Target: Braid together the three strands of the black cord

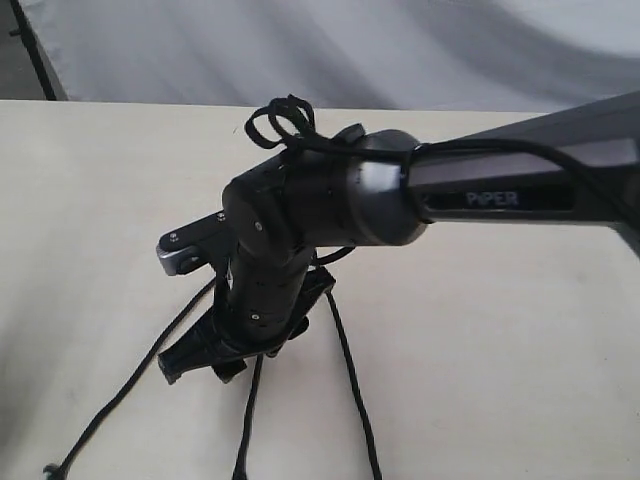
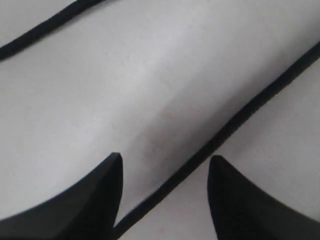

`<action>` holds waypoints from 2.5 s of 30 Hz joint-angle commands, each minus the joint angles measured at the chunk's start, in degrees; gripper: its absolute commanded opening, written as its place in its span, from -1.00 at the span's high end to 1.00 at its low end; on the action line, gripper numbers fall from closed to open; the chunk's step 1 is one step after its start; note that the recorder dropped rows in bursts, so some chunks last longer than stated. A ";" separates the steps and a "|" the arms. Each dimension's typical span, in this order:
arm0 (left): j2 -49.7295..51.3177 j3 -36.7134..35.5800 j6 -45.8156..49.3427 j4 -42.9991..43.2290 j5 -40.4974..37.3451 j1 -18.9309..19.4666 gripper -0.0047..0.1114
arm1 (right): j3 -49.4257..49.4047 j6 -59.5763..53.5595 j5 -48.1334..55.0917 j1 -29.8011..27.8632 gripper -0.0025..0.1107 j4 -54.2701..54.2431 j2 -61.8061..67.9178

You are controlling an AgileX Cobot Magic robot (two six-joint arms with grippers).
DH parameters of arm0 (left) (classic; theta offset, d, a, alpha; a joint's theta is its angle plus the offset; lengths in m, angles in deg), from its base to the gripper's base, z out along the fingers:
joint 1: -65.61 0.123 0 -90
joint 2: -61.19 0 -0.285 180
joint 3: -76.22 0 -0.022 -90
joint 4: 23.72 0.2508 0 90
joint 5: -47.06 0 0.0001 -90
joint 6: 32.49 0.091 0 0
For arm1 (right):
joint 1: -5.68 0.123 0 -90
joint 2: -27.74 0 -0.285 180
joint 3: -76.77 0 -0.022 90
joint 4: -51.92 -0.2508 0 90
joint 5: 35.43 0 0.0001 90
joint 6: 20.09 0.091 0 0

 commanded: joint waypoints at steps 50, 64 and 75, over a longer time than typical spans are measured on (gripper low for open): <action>0.54 1.28 0.79 -1.71 9.02 -22.76 -0.10 | -16.77 16.02 -5.62 -37.03 0.35 26.12 -3.88; 38.84 31.78 -0.07 -1.71 -9.49 -48.90 -0.18 | -9.37 17.57 1.23 -36.58 -0.15 30.82 -18.58; 61.44 57.61 -1.74 -2.75 -29.47 -56.47 -0.18 | -12.06 18.79 -5.79 -36.58 -0.15 36.88 -18.74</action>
